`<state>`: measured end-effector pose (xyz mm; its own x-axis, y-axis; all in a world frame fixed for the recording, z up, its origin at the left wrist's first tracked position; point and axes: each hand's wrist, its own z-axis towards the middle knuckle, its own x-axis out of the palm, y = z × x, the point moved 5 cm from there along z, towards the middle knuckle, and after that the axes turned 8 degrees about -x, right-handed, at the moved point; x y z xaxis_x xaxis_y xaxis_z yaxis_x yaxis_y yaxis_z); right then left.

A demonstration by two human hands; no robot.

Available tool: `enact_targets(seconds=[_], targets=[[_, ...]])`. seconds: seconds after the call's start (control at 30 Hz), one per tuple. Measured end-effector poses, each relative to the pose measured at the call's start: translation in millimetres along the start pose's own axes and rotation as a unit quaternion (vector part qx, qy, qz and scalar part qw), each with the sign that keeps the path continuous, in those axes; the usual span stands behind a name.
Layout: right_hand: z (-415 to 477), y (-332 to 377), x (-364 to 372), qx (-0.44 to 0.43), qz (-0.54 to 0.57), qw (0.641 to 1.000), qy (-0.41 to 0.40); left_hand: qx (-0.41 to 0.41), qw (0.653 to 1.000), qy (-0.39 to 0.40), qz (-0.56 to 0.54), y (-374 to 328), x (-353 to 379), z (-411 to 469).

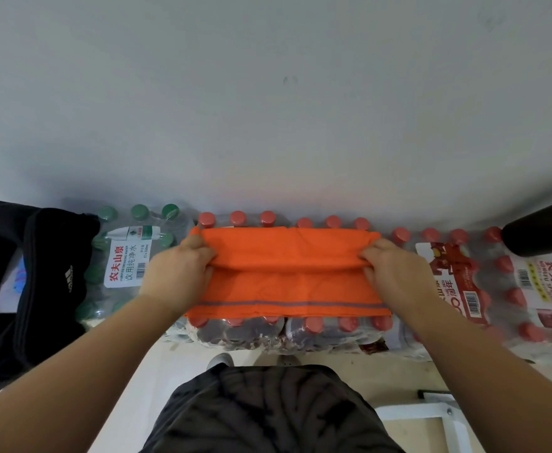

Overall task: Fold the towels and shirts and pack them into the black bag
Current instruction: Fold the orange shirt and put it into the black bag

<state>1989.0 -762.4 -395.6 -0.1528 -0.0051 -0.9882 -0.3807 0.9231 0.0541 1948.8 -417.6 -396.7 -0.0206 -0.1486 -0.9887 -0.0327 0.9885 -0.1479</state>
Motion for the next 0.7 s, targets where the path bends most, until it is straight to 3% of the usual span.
enact_targets(seconds=[0.13, 0.3, 0.43, 0.5, 0.7], targets=[[-9.6, 7.1, -2.2, 0.001, -0.011, 1.000, 0.021, 0.016, 1.000, 0.017, 0.008, -2.0, 4.5, -15.7], [18.6, 8.0, -25.4, -0.004, -0.025, 0.999, -0.036, -0.041, 0.999, 0.009, -0.024, -0.3, -13.1, 11.2], [51.1, 5.3, -15.5, -0.031, -0.002, 0.995, 0.091, -0.032, 0.991, 0.127, -0.007, -8.4, -5.1, 44.5], [59.2, 1.1, -9.5, -0.031, -0.009, 0.992, 0.118, -0.027, 0.985, 0.168, 0.029, -10.0, 2.4, 52.9], [62.1, -6.8, -11.3, -0.013, -0.006, 0.995, 0.097, -0.057, 0.990, 0.126, 0.013, -8.8, 0.9, 61.6]])
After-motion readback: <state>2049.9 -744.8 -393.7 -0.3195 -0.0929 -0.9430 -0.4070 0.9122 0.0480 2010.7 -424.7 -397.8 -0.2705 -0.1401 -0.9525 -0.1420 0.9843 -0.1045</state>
